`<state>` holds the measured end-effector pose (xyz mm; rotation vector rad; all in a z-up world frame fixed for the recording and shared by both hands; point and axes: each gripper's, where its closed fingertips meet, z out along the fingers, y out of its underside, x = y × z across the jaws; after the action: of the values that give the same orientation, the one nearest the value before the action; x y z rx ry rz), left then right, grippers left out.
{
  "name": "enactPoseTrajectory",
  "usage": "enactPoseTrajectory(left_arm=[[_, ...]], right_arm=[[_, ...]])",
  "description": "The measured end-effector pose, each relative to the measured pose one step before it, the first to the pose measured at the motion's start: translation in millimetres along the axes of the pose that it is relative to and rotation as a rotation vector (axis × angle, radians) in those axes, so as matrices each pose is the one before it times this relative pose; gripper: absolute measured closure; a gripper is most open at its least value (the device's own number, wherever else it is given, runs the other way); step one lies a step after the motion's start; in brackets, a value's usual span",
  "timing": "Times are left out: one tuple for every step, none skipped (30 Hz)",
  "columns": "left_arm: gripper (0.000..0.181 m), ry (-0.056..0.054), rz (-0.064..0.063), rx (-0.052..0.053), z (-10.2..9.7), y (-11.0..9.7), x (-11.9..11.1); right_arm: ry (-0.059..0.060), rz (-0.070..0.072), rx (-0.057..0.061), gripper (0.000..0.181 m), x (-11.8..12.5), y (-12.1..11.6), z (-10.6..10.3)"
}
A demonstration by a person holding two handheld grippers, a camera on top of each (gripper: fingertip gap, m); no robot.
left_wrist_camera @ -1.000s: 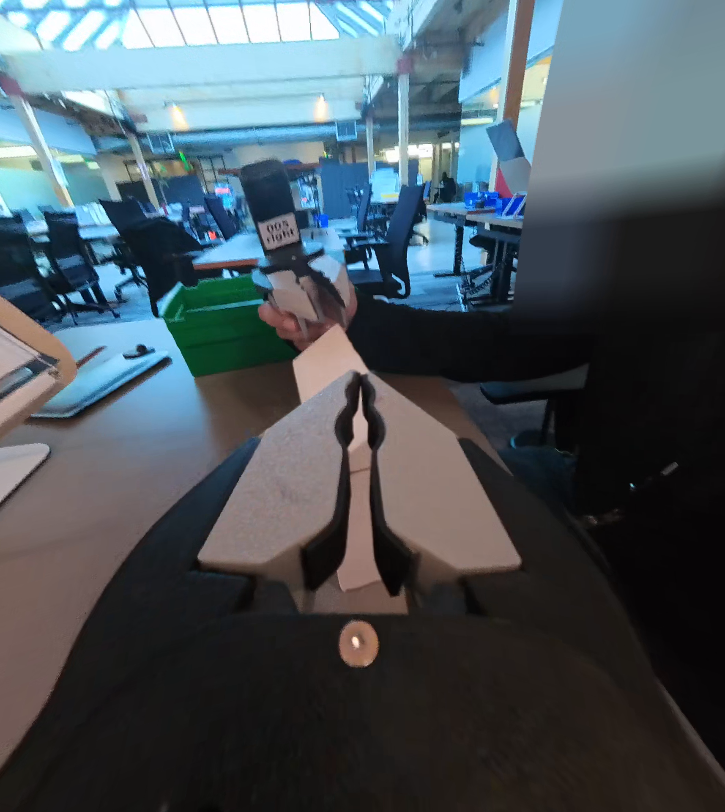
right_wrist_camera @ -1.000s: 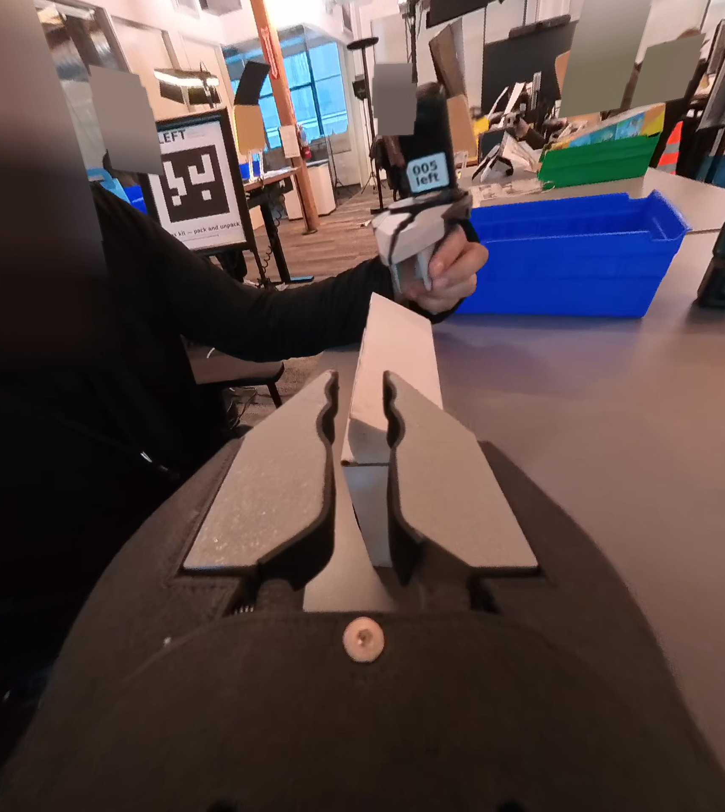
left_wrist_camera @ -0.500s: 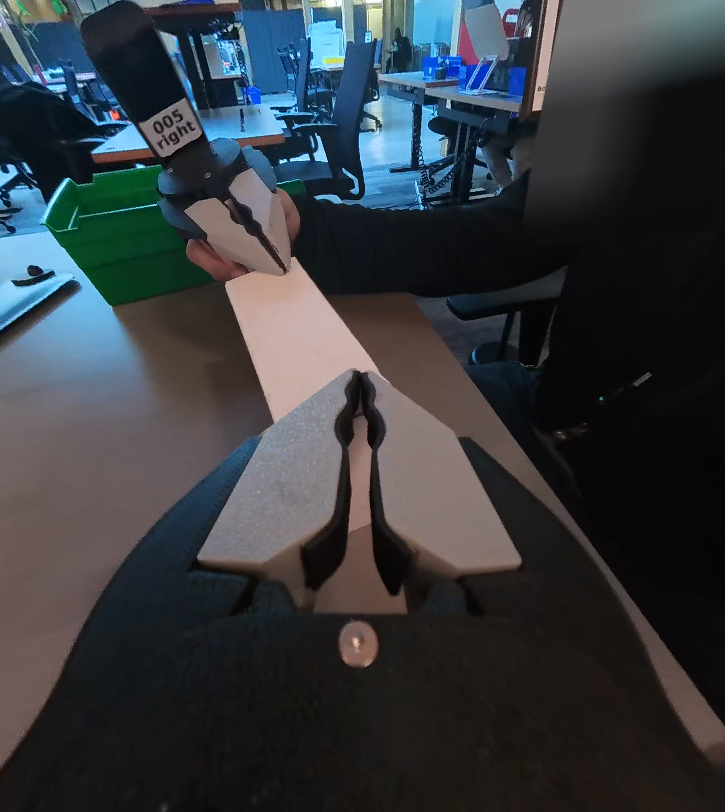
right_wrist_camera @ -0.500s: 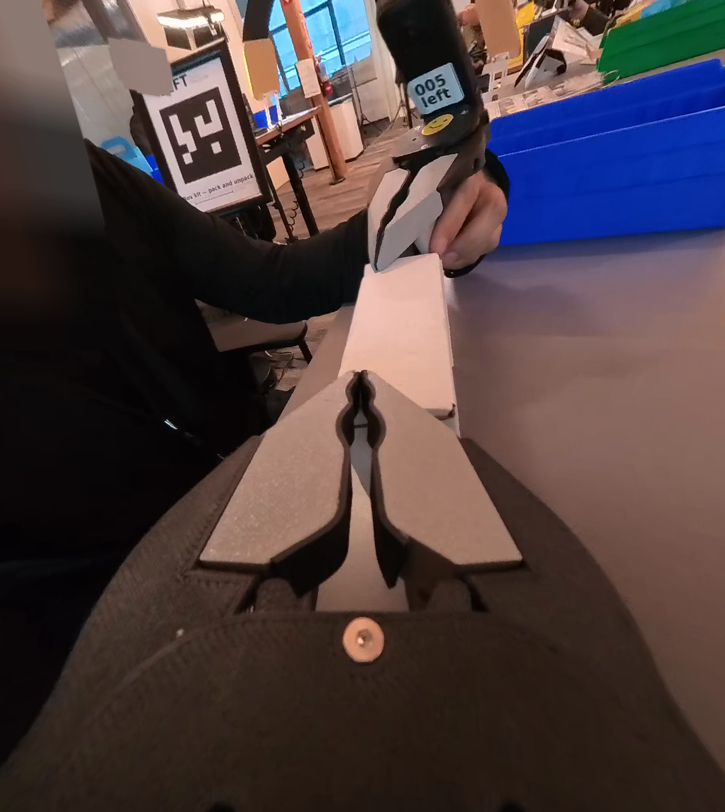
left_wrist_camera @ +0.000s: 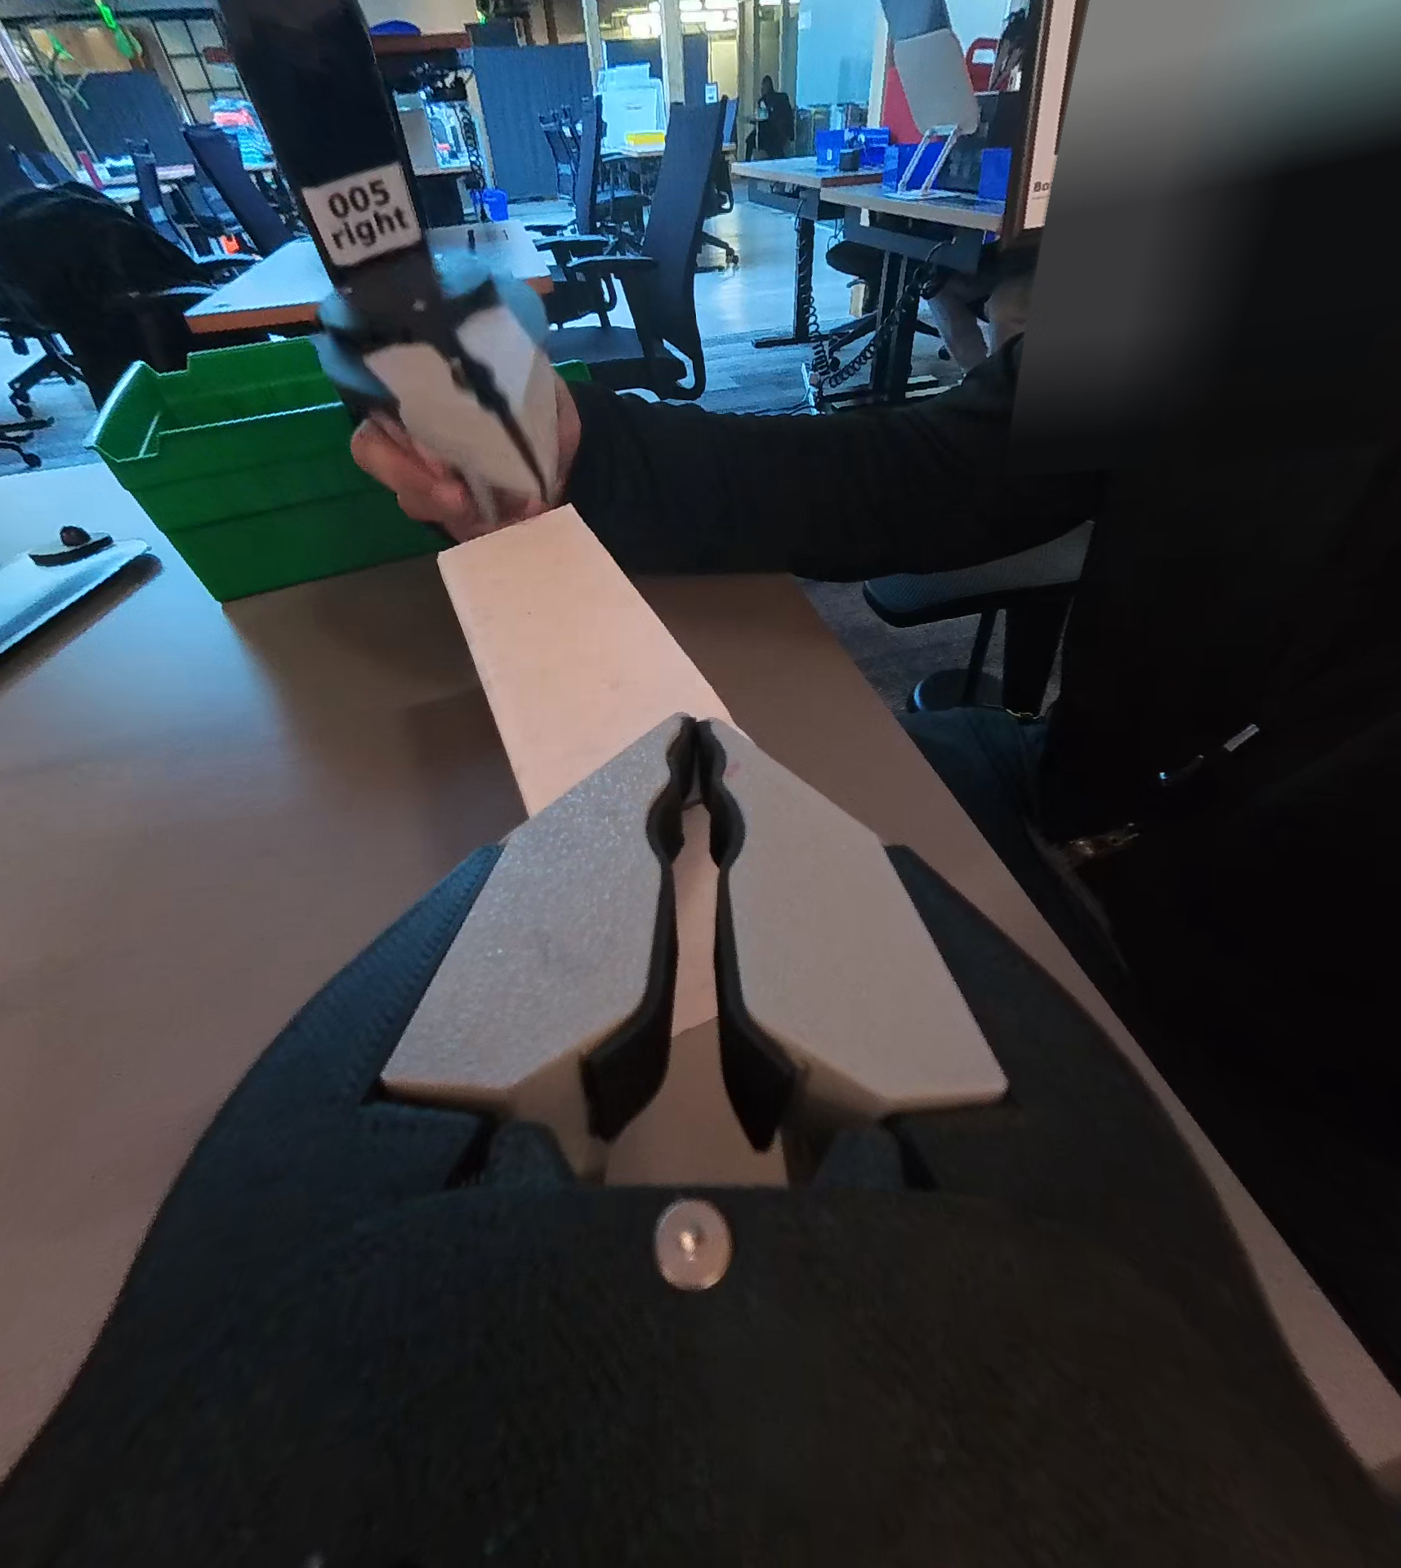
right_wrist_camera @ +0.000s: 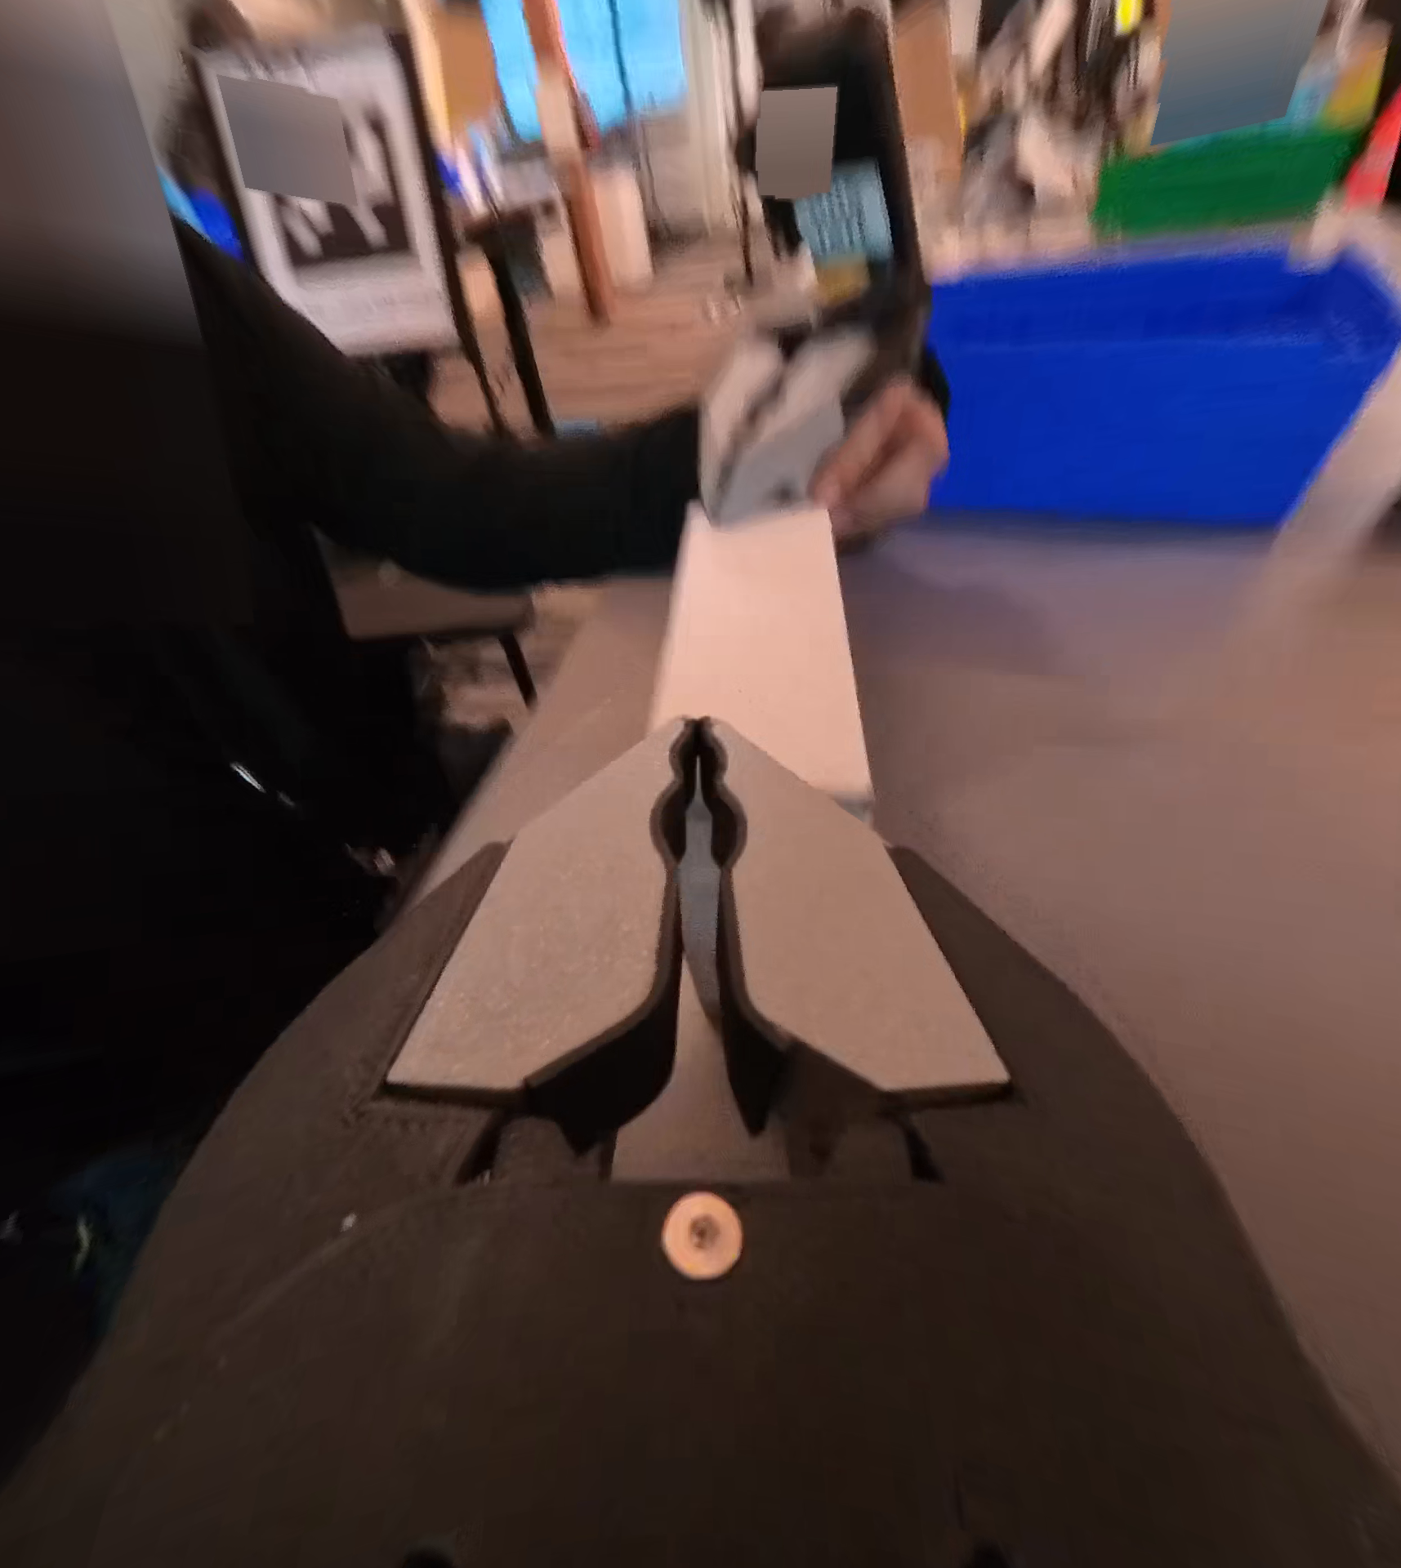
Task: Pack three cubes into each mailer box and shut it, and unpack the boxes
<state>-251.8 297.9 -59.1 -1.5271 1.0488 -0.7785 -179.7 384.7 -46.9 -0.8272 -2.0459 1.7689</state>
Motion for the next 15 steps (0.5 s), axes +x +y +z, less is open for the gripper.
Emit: enactPoseTrajectory(left_arm=[[0.181, 0.0013, -0.0013, -0.0024, 0.08, 0.50, 0.04], [0.181, 0.0026, -0.0018, 0.0003, 0.16, 0.24, 0.32], [0.181, 0.0002, 0.0012, -0.0010, 0.13, 0.19, 0.03], [0.181, -0.0008, 0.0011, -0.0004, 0.05, -0.07, 0.07], [0.181, -0.0021, 0.0015, 0.0007, -0.16, -0.06, -0.16], [0.181, -0.0011, 0.0017, -0.0001, 0.05, -0.01, 0.09], [0.181, -0.0015, 0.0018, -0.0010, -0.03, 0.00, 0.02], [0.181, -0.0006, 0.0007, -0.0004, 0.02, 0.03, -0.01], [0.181, 0.0006, -0.0020, 0.0004, 0.04, 0.05, 0.01], [0.181, 0.0011, -0.0030, 0.0004, -0.03, -0.02, 0.01], [0.181, 0.0015, -0.0033, -0.0002, 0.08, 0.13, 0.04], [0.181, 0.0037, -0.0012, -0.0034, 0.08, 0.71, 0.51], [0.181, -0.0015, -0.0003, 0.0004, 0.14, 0.02, -0.14], [0.181, 0.0003, 0.0012, -0.0019, 0.12, 0.09, 0.30], [0.181, -0.0029, 0.0019, -0.0026, -0.13, 0.13, -0.29]], right_arm=[[0.0119, 0.0112, -0.0447, 0.181, 3.54, 10.21, 2.68], [-0.0060, 0.0189, -0.0045, 0.181, 1.17, 2.75, 0.80], [-0.0128, 0.0167, 0.0016, 0.181, -0.32, -0.59, -0.31], [-0.0039, 0.0006, -0.0024, 0.181, -0.19, -0.36, -0.19], [0.0046, -0.0115, 0.0028, 0.181, -0.11, -0.61, 0.12], [0.0004, -0.0141, 0.0105, 0.181, -1.33, -2.04, 0.01], [-0.0114, -0.0114, 0.0191, 0.181, -3.04, -4.06, -0.14], [-0.0189, -0.0082, 0.0262, 0.181, -3.91, -5.28, -0.10], [-0.0153, -0.0048, 0.0190, 0.181, -2.93, -3.76, 0.30], [0.0011, 0.0004, -0.0134, 0.181, 0.19, 2.22, 1.29], [0.0256, 0.0074, -0.0588, 0.181, 4.48, 10.74, 2.28], [0.0052, 0.0126, -0.0083, 0.181, 1.44, 3.11, 1.58], [-0.0092, 0.0050, -0.0008, 0.181, -0.80, -0.25, 0.39], [-0.0062, -0.0085, -0.0085, 0.181, -1.25, -0.29, 0.12], [0.0057, -0.0166, 0.0070, 0.181, -0.23, -2.05, 0.25]])
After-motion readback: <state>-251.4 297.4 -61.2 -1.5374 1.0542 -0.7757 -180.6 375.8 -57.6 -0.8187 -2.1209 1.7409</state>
